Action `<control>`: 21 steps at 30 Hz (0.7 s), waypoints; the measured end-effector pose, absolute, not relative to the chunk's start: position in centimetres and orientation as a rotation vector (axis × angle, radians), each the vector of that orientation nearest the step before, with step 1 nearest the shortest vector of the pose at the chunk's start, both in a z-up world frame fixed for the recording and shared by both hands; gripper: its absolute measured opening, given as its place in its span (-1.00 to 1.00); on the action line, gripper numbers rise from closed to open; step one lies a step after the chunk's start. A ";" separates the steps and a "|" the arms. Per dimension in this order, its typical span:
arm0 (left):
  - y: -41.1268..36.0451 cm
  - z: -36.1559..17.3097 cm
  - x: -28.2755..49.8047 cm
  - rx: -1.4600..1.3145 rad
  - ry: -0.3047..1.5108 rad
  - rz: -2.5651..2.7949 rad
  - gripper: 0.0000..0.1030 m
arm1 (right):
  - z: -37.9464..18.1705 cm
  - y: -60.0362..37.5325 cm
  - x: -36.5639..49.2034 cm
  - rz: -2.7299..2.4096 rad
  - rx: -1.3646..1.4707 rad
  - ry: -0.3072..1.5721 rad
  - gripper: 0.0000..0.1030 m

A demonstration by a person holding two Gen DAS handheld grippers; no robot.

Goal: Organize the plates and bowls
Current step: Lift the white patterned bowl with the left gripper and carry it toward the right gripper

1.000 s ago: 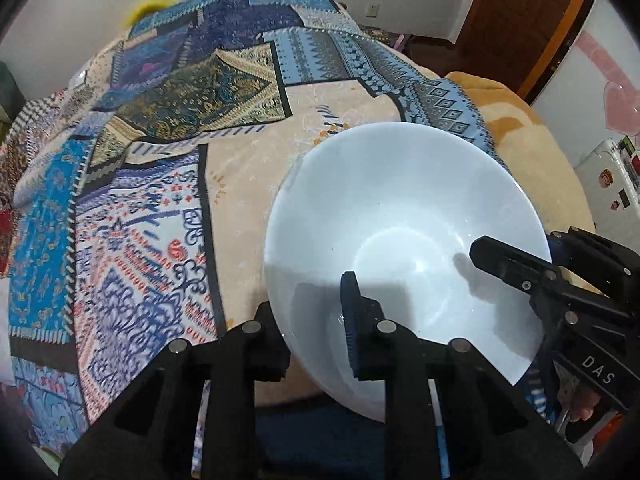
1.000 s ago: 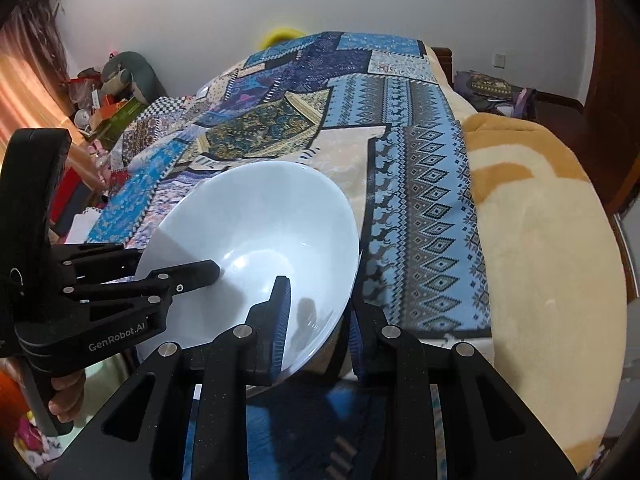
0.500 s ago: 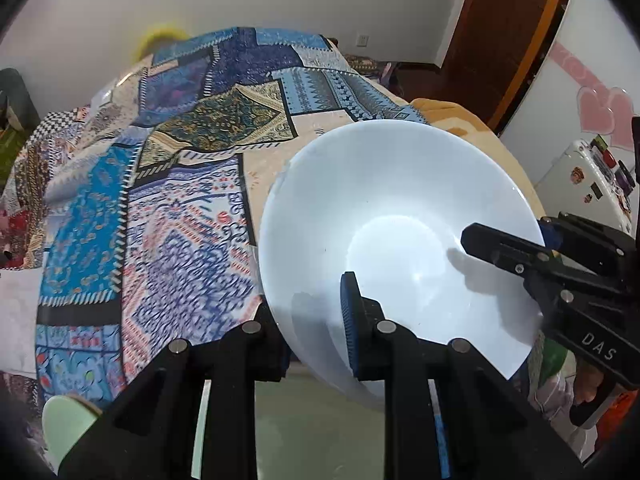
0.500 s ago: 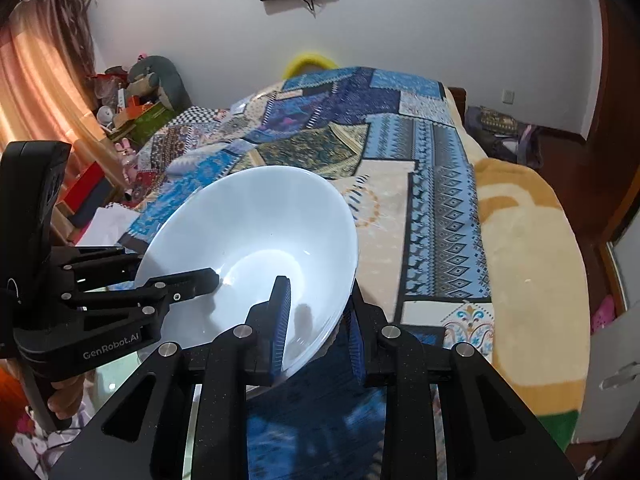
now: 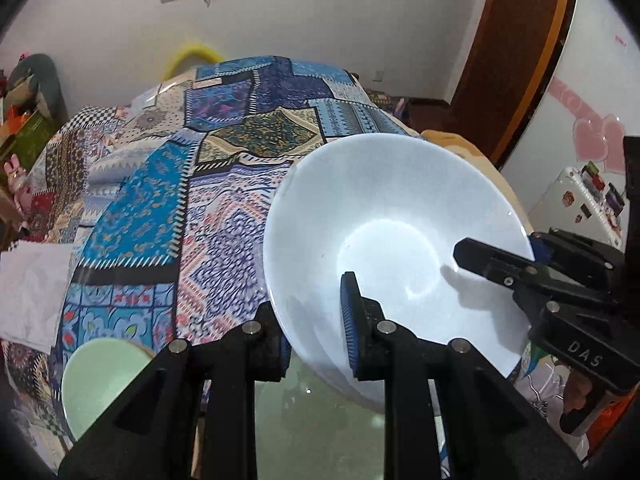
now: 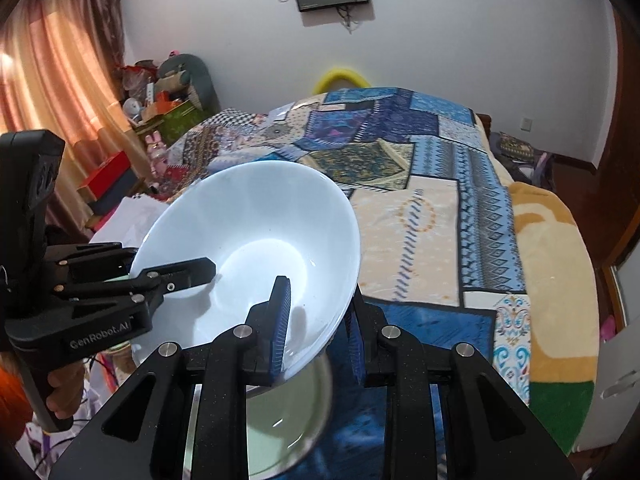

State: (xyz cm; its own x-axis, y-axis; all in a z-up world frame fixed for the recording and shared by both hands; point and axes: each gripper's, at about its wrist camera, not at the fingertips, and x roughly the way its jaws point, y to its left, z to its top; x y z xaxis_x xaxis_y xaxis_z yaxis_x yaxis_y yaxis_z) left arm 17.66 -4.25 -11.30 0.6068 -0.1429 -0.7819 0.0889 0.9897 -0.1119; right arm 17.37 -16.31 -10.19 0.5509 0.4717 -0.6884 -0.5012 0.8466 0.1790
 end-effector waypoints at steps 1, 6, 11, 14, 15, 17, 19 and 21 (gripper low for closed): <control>-3.7 -11.1 17.0 -0.073 0.904 -0.131 -0.59 | -10.1 -15.9 17.1 0.580 -0.044 0.799 -0.53; -1.7 -10.8 14.5 -0.092 0.877 -0.107 -0.59 | -10.0 -14.1 15.7 0.608 -0.052 0.780 -0.53; 0.8 -10.6 12.3 -0.108 0.845 -0.062 -0.59 | -10.1 -11.7 14.6 0.646 -0.059 0.770 -0.53; 2.3 -10.6 11.3 -0.128 0.831 -0.033 -0.59 | -10.3 -10.3 14.1 0.671 -0.063 0.768 -0.53; 2.9 -10.5 10.9 -0.133 0.827 -0.025 -0.59 | -10.4 -9.7 13.9 0.680 -0.067 0.766 -0.53; 4.0 -10.5 10.2 -0.148 0.820 -0.013 -0.59 | -10.4 -9.0 13.7 0.698 -0.069 0.770 -0.53; 5.1 -10.6 9.6 -0.165 0.819 -0.004 -0.59 | -10.4 -8.1 13.3 0.713 -0.074 0.772 -0.53; 5.9 -10.7 9.0 -0.176 0.818 0.004 -0.59 | -10.4 -7.3 12.9 0.722 -0.083 0.770 -0.54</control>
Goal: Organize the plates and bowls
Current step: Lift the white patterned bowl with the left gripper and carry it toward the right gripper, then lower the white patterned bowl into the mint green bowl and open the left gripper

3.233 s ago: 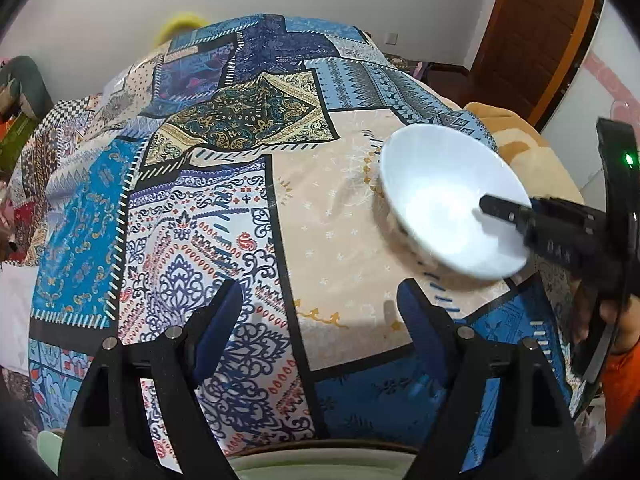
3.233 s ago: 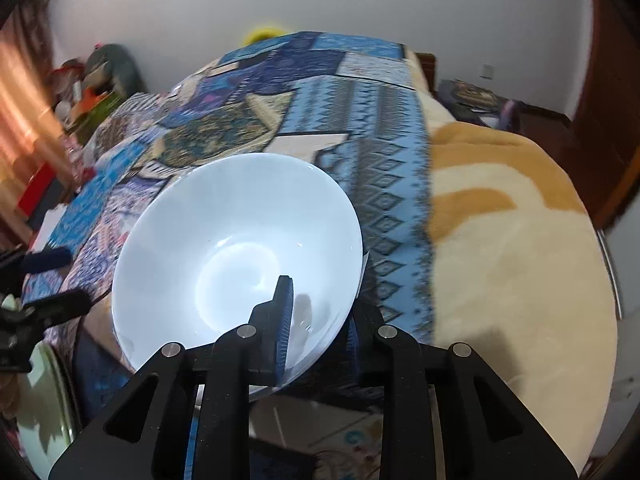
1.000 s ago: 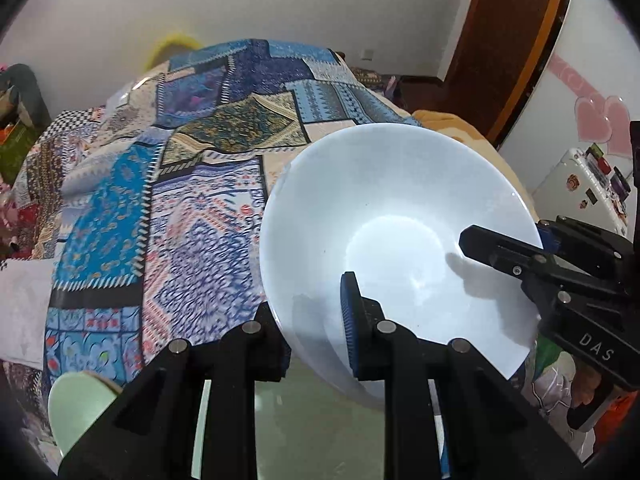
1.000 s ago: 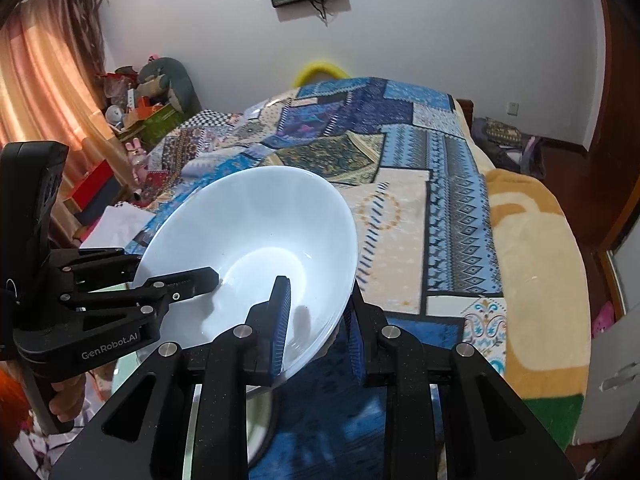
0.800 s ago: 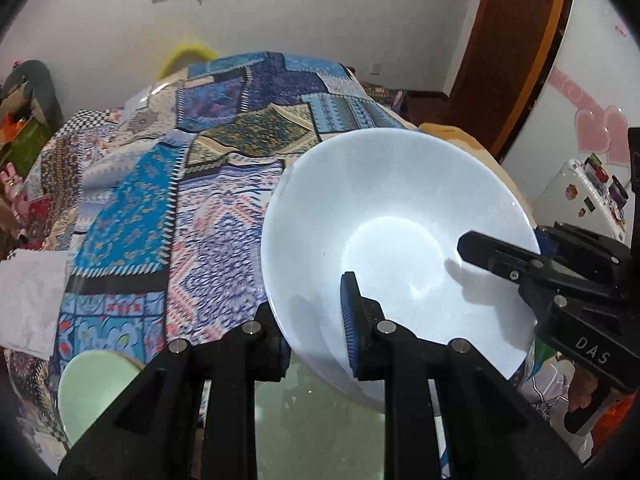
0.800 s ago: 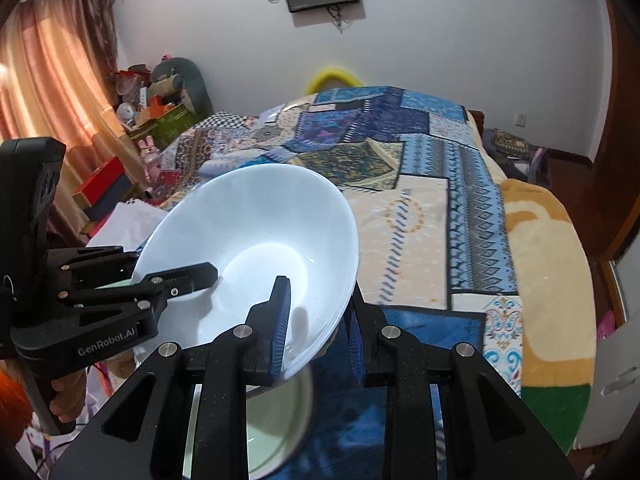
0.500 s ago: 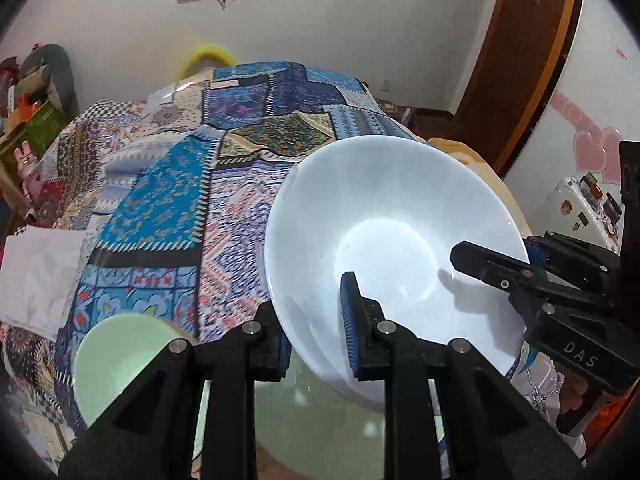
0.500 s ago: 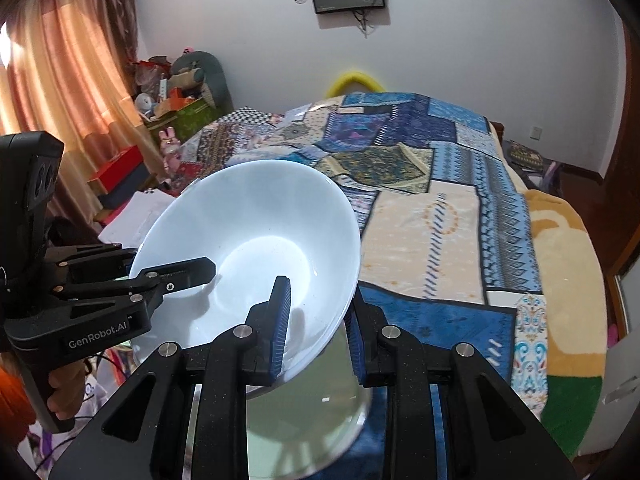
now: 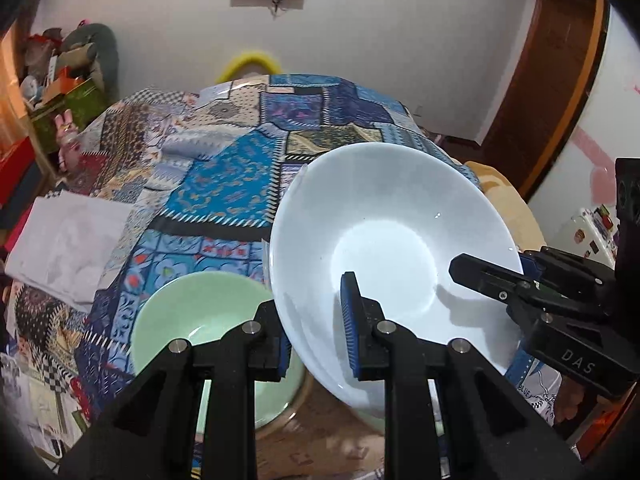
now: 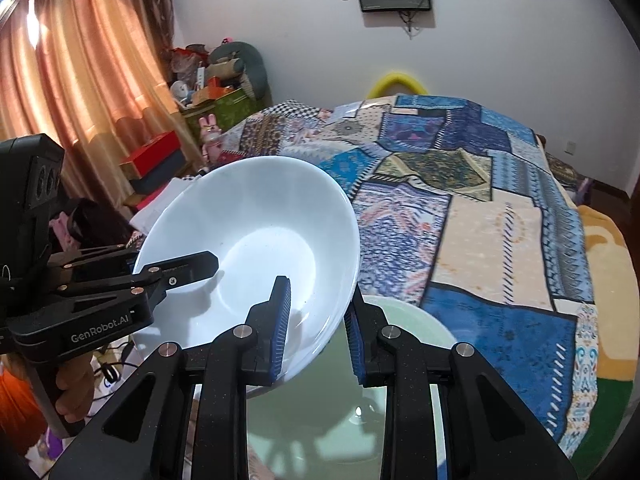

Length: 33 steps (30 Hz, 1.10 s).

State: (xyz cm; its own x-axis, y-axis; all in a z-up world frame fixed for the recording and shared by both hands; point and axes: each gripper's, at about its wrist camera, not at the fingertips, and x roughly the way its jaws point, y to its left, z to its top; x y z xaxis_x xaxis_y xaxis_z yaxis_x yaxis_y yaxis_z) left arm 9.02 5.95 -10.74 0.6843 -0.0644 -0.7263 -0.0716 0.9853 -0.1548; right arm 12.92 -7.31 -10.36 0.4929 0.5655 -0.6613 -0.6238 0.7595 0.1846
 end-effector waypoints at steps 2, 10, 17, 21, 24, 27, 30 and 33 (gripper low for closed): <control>6.8 -10.9 8.5 -0.185 0.817 0.013 -0.59 | -10.4 -6.7 12.7 0.730 -0.085 0.768 -0.53; 9.5 -11.4 6.8 -0.201 0.803 0.055 -0.59 | -11.2 -4.0 12.2 0.770 -0.070 0.786 -0.53; 11.9 -12.6 6.1 -0.231 0.816 0.086 -0.59 | -12.2 -1.7 11.9 0.807 -0.052 0.820 -0.53; 13.3 -13.7 5.8 -0.261 0.834 0.103 -0.59 | -12.9 -0.5 11.8 0.824 -0.049 0.844 -0.53; 14.3 -14.4 5.5 -0.277 0.845 0.114 -0.59 | -13.4 0.2 11.7 0.834 -0.043 0.860 -0.54; 15.1 -15.1 5.3 -0.295 0.854 0.124 -0.58 | -14.0 0.9 11.7 0.842 -0.042 0.875 -0.54; 15.6 -15.7 5.2 -0.304 0.863 0.132 -0.59 | -14.7 1.4 11.8 0.847 -0.035 0.895 -0.54; 16.1 -16.4 5.2 -0.319 0.876 0.136 -0.59 | -15.3 1.7 12.0 0.848 -0.016 0.914 -0.53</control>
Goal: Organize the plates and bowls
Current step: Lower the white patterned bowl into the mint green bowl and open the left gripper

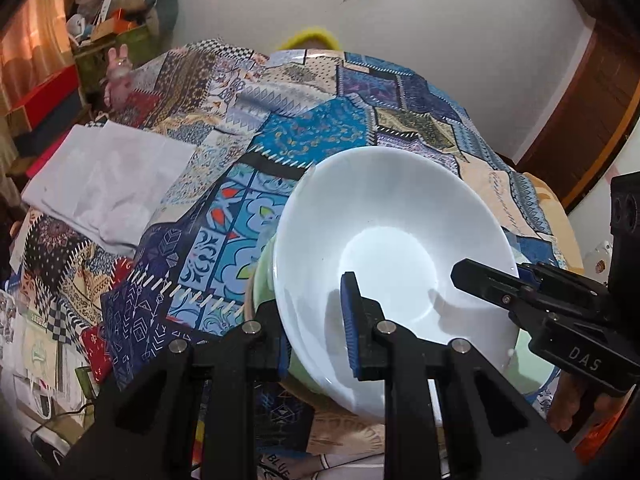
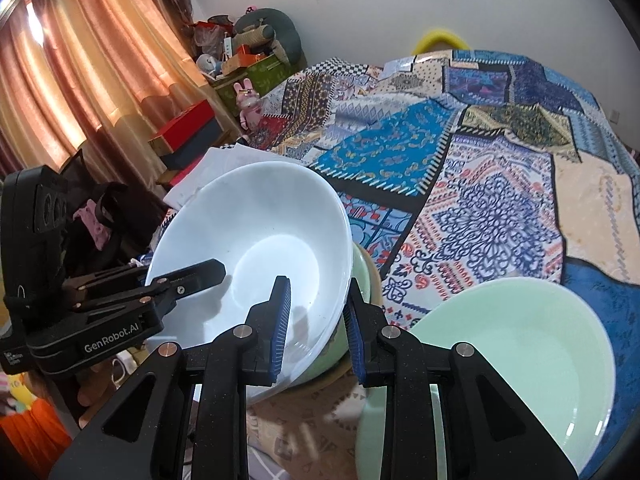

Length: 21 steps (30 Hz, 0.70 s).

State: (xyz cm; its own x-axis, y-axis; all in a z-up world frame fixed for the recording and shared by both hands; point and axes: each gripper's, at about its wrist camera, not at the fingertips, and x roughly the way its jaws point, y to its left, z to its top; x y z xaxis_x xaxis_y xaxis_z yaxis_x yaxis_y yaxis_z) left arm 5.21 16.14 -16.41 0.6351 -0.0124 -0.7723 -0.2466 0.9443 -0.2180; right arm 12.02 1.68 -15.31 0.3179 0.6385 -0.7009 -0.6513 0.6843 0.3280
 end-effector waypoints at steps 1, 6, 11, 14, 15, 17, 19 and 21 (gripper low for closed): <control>16.3 -16.6 5.2 -0.325 0.880 0.138 -0.59 | -15.5 1.8 12.1 0.848 -0.014 0.918 -0.54; 16.8 -18.0 5.5 -0.334 0.904 0.146 -0.59 | -16.4 2.2 12.2 0.843 -0.014 0.942 -0.54; 17.1 -18.6 5.5 -0.318 0.905 0.154 -0.59 | -17.0 2.4 12.4 0.833 -0.016 0.956 -0.54; 16.8 -18.6 5.6 -0.281 0.902 0.162 -0.59 | -17.1 2.5 12.3 0.831 -0.021 0.956 -0.54; 16.7 -18.6 5.6 -0.270 0.900 0.163 -0.59 | -17.1 2.4 12.3 0.830 -0.022 0.954 -0.54; 16.5 -18.7 5.7 -0.250 0.902 0.167 -0.59 | -17.0 2.4 12.3 0.827 -0.025 0.949 -0.54; 16.5 -18.8 5.7 -0.246 0.905 0.167 -0.59 | -17.0 2.5 12.3 0.826 -0.025 0.945 -0.54; 16.6 -18.8 5.8 -0.243 0.907 0.170 -0.59 | -16.9 2.4 12.3 0.825 -0.023 0.942 -0.53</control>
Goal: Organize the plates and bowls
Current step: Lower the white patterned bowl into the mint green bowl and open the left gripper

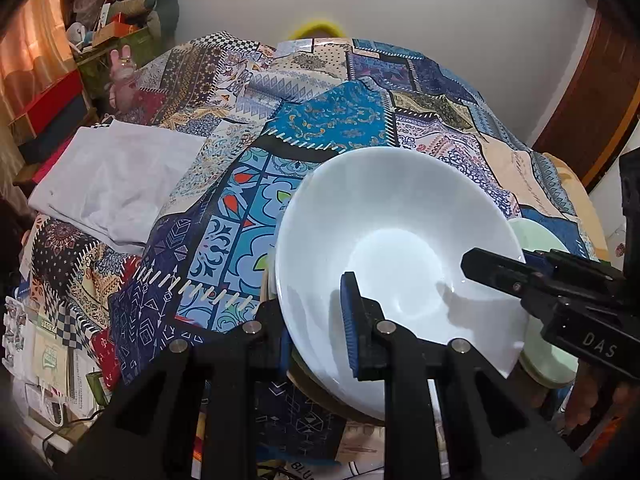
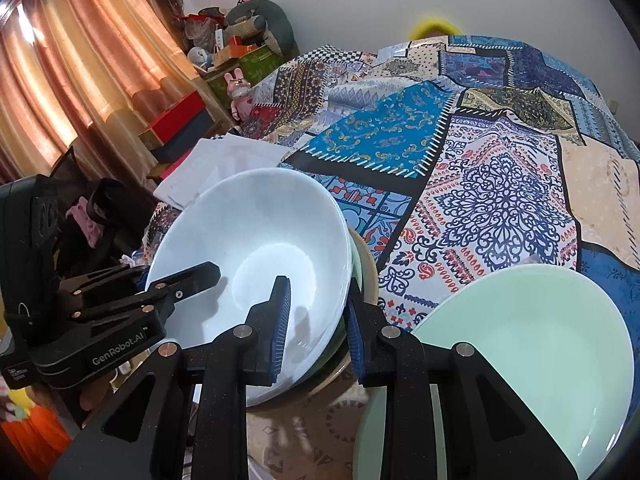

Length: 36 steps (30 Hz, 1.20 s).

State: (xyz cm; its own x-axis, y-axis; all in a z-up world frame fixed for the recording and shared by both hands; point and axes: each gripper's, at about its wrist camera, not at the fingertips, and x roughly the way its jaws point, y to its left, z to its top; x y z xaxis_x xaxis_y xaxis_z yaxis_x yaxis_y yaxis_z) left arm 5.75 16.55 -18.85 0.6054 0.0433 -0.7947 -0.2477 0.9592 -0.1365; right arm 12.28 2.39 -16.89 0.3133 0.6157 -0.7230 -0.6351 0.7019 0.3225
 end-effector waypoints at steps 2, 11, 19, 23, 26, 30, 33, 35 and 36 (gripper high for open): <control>16.6 -18.8 5.8 -0.238 0.910 0.172 -0.59 | -16.8 2.2 12.3 0.821 -0.016 0.941 -0.53; 16.4 -18.9 6.0 -0.215 0.915 0.187 -0.59 | -16.5 1.5 12.6 0.803 -0.002 0.923 -0.51; 16.1 -18.4 6.2 -0.210 0.930 0.188 -0.58 | -16.7 1.2 12.5 0.790 -0.003 0.917 -0.48; 16.3 -17.6 6.2 -0.235 0.920 0.193 -0.57 | -16.3 1.0 12.4 0.796 0.002 0.902 -0.48; 16.4 -17.4 6.3 -0.256 0.911 0.191 -0.41 | -16.0 0.9 12.3 0.796 -0.004 0.889 -0.48; 16.3 -16.4 5.5 -0.226 0.856 0.224 -0.22 | -15.9 0.6 12.4 0.794 0.004 0.889 -0.48; 15.9 -15.2 4.8 -0.199 0.803 0.218 0.08 | -16.0 0.5 12.6 0.793 0.015 0.899 -0.48; 15.9 -14.8 4.6 -0.187 0.781 0.224 0.12 | -16.0 0.4 12.5 0.793 0.015 0.900 -0.48; 16.0 -14.8 4.6 -0.184 0.781 0.230 0.12 | -16.0 0.5 12.5 0.790 0.009 0.899 -0.46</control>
State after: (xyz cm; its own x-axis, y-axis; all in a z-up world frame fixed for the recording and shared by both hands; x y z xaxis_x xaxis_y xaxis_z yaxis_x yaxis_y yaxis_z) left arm 4.56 15.97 -14.82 0.6874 0.1368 -0.7133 -0.2721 0.9591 -0.0783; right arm 12.49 0.46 -16.00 0.3658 0.6181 -0.6958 -0.6108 0.7235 0.3216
